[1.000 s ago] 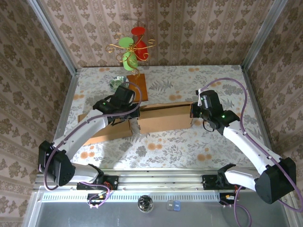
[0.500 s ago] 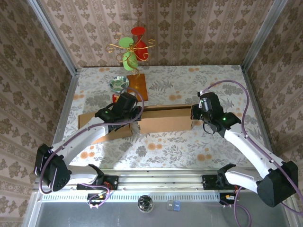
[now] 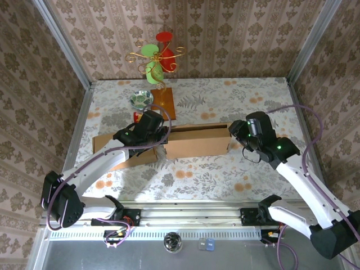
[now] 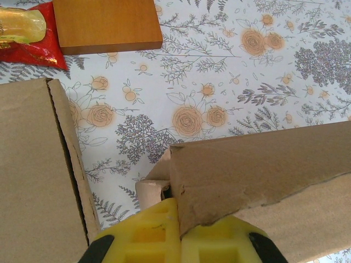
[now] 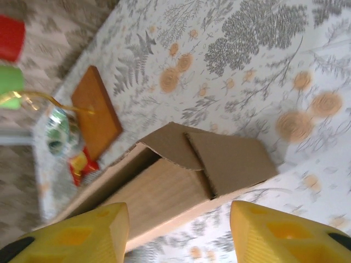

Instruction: Fold the paper box

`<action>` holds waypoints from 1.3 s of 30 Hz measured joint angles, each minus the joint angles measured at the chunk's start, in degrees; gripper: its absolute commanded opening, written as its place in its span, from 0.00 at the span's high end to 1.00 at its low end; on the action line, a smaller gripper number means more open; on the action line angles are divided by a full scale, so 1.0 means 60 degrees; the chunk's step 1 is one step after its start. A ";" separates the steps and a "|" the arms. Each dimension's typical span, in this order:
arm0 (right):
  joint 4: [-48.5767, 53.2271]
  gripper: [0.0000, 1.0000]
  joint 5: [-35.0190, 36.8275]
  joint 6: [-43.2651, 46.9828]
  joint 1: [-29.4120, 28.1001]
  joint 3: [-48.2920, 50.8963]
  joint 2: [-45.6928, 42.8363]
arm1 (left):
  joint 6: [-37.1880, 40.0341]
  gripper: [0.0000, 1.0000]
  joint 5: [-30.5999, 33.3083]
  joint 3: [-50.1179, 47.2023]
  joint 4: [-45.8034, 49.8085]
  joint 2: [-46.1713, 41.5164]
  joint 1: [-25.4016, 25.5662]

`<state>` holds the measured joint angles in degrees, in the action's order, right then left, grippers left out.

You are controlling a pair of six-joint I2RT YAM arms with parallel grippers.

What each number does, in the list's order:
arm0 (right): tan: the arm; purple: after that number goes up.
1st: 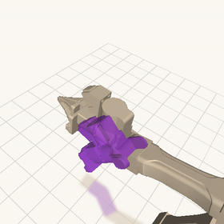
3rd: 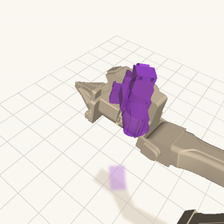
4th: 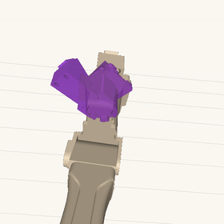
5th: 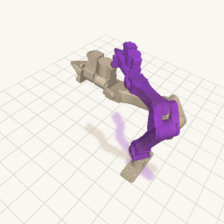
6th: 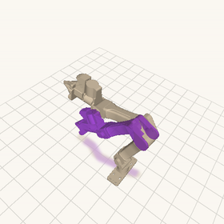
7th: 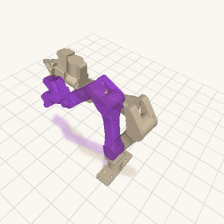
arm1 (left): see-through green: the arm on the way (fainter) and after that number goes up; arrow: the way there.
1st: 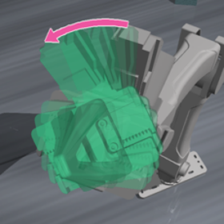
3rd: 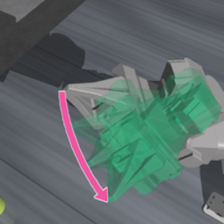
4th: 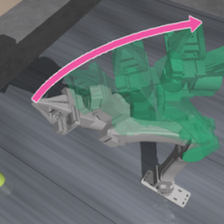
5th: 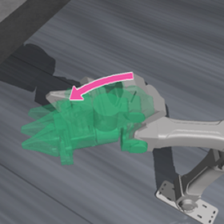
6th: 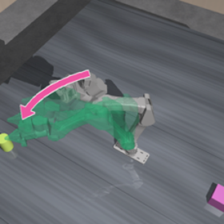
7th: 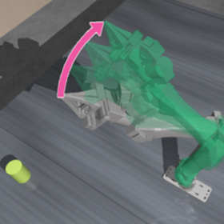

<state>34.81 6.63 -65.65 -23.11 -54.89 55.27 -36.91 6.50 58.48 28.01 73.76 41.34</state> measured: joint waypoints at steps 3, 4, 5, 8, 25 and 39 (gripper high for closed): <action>-0.0339 0.37 -0.0033 -0.1734 0.0000 0.0226 -0.0262 | 0.0000 1.00 0.0033 -0.0004 0.0000 0.0000 0.0036; -0.0470 0.34 -0.0044 -0.2233 0.0000 0.0277 -0.0266 | 0.0000 1.00 0.0036 0.0000 0.0000 0.0000 0.0044; -0.0594 0.32 -0.0069 -0.2656 0.0000 0.0295 -0.0219 | 0.0000 1.00 0.0040 0.0000 0.0000 0.0000 0.0044; -0.1009 0.27 -0.0182 -0.3716 0.0000 0.0291 0.0087 | 0.0004 1.00 0.0040 0.0000 0.0000 0.0000 0.0044; -0.1042 0.13 -0.1348 -0.6109 0.0004 0.0015 0.1796 | 0.0087 1.00 0.0073 0.0076 0.0015 0.0091 0.0044; -0.1071 0.42 -0.1647 -0.6138 0.0011 -0.0127 0.2317 | 0.0109 0.89 0.0142 0.0087 0.0098 0.0051 0.0124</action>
<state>28.38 -3.25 -102.48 -23.05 -55.66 69.17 -36.25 7.35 59.00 28.60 74.06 42.09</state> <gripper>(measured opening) 0.601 0.082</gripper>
